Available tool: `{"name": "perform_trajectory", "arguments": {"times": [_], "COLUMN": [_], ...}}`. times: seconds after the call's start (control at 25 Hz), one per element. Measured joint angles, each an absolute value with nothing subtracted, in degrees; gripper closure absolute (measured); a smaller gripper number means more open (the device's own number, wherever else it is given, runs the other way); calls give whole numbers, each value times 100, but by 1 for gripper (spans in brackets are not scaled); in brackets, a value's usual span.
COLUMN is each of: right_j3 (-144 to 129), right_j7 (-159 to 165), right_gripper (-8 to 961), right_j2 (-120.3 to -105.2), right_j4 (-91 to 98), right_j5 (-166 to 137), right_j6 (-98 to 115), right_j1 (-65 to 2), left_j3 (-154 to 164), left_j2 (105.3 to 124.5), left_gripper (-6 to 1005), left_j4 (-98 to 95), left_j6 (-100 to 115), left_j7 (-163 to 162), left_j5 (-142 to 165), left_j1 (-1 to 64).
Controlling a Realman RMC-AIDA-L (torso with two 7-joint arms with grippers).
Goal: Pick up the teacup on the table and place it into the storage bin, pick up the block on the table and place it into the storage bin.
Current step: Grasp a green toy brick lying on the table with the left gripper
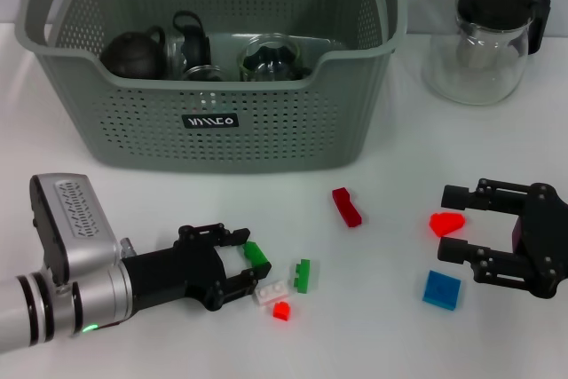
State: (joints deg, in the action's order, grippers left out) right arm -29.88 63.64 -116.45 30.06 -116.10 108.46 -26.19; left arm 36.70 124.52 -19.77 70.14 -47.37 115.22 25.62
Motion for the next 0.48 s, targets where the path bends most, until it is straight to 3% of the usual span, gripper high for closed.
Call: {"name": "perform_trajectory", "arguments": {"times": [0.48], "right_j3": [-2988], "right_j7": [6363], "right_gripper": [278], "right_j2": [-11645], "right_j4": [3006], "right_j5": [-11610], "right_j6": [10845], "right_j1": [-2618], "left_j3": [3673], "left_j2": [12461], "left_gripper": [486], "left_j4": [-1959], "left_j6": [7025], "left_j7": [-4762], "left_j5": [11525], "left_j1": [2607]}}
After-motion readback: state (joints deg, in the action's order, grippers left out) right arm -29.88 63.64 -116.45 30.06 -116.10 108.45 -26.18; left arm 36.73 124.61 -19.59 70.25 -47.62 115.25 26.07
